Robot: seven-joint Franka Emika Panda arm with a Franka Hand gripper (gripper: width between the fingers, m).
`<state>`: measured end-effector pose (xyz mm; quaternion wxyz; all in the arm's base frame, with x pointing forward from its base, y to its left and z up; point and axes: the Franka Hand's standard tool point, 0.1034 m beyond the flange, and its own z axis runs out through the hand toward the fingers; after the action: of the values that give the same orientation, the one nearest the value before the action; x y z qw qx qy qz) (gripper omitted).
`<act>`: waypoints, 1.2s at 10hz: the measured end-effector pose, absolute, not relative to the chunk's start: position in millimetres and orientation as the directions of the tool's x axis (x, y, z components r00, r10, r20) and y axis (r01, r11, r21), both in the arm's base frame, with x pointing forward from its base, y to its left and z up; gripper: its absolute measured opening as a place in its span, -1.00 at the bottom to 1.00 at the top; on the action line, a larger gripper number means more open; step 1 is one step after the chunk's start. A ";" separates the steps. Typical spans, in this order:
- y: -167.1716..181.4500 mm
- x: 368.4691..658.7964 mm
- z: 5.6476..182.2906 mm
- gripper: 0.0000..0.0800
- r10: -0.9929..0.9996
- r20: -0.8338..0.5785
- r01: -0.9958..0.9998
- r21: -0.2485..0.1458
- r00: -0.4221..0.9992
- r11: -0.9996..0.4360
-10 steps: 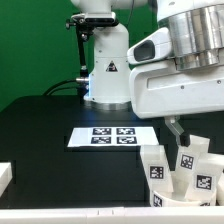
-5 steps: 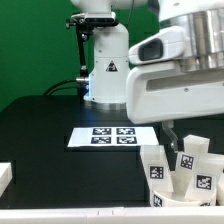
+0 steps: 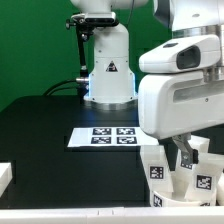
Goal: Assemble stool
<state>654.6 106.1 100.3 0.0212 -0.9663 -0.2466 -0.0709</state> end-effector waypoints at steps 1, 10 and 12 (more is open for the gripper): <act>106.3 654.0 100.1 0.62 0.537 0.140 0.540 0.014 0.832 -0.841; 103.1 641.3 72.8 0.29 0.877 -0.014 0.875 0.069 0.480 -0.478; 102.9 641.0 72.1 -0.16 0.790 -0.004 0.789 0.070 0.613 -0.611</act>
Offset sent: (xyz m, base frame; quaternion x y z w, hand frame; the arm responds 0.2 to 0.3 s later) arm -0.0120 0.0108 -0.0219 0.0238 -0.0927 -0.3698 0.9242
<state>641.0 102.9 72.1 -0.0320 -0.8973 -0.4400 -0.0137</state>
